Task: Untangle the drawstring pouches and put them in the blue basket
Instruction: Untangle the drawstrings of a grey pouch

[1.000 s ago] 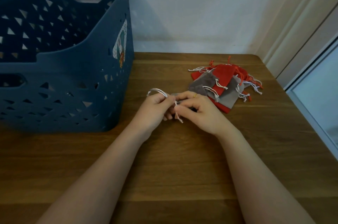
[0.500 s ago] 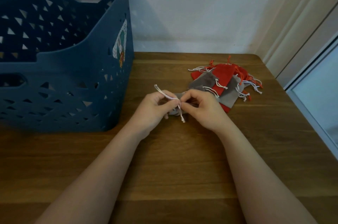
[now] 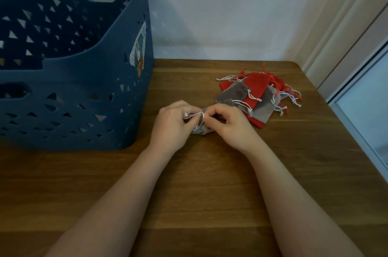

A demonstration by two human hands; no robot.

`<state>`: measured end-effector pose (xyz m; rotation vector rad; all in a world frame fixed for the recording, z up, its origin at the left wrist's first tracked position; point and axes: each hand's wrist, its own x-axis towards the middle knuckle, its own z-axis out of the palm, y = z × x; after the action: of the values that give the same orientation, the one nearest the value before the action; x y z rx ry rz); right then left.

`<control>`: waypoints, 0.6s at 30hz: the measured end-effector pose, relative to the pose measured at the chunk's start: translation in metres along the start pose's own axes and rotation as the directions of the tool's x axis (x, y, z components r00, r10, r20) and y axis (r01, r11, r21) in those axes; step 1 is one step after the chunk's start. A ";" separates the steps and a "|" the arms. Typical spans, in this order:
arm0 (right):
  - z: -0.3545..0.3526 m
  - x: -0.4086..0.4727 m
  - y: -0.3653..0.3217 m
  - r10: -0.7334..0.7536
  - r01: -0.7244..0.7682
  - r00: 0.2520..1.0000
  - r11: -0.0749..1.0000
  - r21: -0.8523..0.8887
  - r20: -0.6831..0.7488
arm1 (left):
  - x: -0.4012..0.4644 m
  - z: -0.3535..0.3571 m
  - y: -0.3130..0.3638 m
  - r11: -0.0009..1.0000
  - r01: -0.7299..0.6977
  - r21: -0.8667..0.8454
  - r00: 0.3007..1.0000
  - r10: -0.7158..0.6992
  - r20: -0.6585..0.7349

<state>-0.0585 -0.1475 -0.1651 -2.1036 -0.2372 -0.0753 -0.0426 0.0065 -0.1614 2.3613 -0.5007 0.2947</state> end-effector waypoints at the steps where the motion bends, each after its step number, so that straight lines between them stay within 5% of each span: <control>1: 0.000 0.000 0.000 0.017 -0.017 1.000 1.000 0.021 0.008 | 0.000 0.000 0.001 1.000 -0.008 -0.010 1.000 0.008 -0.001; 13: 0.000 0.000 -0.008 0.115 -0.118 0.993 0.987 -0.111 -0.033 | -0.003 0.000 0.002 0.982 -0.107 -0.157 0.992 0.115 0.043; 18: 0.002 -0.001 -0.013 0.255 -0.252 0.967 0.962 0.106 -0.017 | -0.004 0.004 0.002 0.972 -0.147 -0.185 0.989 0.149 -0.001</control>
<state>-0.0625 -0.1396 -0.1553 -2.0116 0.0478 0.0572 -0.0465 0.0035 -0.1643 2.1516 -0.6829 0.2885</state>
